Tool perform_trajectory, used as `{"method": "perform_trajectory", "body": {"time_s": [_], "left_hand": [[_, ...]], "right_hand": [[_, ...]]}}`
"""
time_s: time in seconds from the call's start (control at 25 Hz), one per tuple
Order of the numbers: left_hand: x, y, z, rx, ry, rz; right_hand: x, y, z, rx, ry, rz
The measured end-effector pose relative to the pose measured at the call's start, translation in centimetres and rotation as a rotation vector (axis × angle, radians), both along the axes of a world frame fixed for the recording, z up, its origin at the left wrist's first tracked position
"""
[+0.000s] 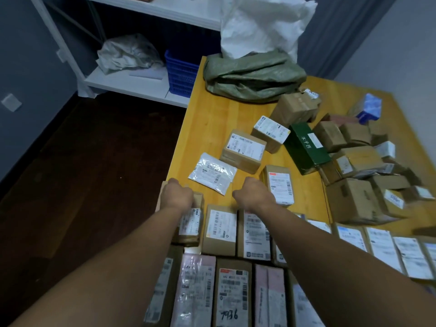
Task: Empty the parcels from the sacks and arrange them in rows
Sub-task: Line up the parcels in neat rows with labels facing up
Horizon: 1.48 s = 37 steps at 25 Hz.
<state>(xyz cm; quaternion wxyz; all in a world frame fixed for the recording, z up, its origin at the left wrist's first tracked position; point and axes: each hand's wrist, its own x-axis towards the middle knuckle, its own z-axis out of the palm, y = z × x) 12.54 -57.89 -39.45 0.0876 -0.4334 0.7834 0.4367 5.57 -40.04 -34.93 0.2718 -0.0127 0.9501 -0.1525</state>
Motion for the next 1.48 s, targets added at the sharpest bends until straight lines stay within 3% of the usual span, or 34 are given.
{"method": "perform_trajectory", "body": {"time_s": [0.16, 0.32, 0.48, 0.88, 1.2, 1.36, 1.48], "left_hand": [[-2.7, 3.3, -0.6, 0.056, 0.040, -0.020], [-4.5, 5.4, -1.2, -0.004, 0.113, 0.010], [-6.7, 7.3, -1.5, -0.050, 0.143, -0.005], [-10.4, 9.1, -5.4, -0.103, -0.079, -0.190], [-11.5, 11.5, -8.0, -0.039, -0.390, -0.457], [-11.4, 12.3, -7.3, 0.148, -0.248, -0.396], [-11.2, 10.9, -5.6, 0.145, -0.057, -0.299]], "right_hand": [[-2.7, 4.4, -0.7, 0.092, 0.071, -0.167], [-4.6, 7.5, -2.5, 0.135, 0.025, -0.305], [-5.9, 9.3, -4.5, 0.124, 0.008, -0.334], [-8.0, 11.4, -8.2, -0.022, -0.007, -0.330], [-9.1, 12.4, -6.3, -0.044, 0.152, -0.424], [-8.8, 10.1, -4.5, -0.100, 0.213, -0.383], [-8.2, 6.8, -3.0, -0.158, 0.249, -0.358]]}}
